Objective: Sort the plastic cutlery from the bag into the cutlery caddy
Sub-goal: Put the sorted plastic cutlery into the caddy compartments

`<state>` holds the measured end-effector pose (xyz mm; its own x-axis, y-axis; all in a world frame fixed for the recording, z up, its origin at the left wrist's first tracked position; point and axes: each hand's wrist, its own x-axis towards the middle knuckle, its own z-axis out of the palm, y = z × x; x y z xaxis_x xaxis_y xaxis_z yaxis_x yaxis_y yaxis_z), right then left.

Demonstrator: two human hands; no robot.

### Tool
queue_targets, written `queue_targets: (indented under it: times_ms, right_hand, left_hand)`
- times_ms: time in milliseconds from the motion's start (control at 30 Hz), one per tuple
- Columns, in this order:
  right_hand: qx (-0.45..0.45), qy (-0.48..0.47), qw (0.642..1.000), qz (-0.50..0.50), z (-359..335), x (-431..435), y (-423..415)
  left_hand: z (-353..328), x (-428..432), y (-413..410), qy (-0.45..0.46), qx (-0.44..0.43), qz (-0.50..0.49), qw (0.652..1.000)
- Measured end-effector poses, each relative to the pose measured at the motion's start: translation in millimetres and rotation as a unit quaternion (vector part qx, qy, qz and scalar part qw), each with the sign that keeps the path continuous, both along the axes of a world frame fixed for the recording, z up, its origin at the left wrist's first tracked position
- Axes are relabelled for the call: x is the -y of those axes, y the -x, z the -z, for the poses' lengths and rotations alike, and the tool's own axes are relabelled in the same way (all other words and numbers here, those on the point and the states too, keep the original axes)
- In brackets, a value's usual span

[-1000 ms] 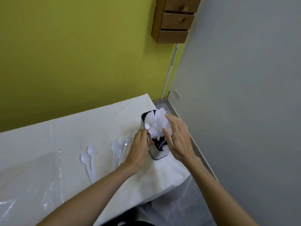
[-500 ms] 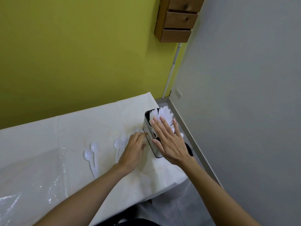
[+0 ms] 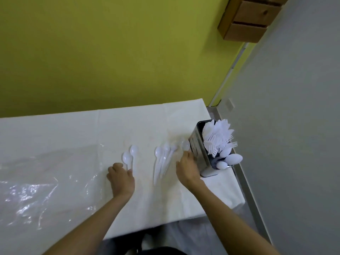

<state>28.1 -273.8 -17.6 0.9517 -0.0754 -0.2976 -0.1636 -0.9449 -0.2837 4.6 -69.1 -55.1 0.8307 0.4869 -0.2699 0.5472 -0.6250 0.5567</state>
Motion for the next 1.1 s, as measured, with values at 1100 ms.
queue_targets:
  times_ms: [1100]
  right_hand:
    - [-0.156,-0.074,0.976,0.133,15.0,-42.4,-47.9]
  left_hand:
    - [2.3,7.4,-17.8,0.040,-0.078,0.153,0.984]
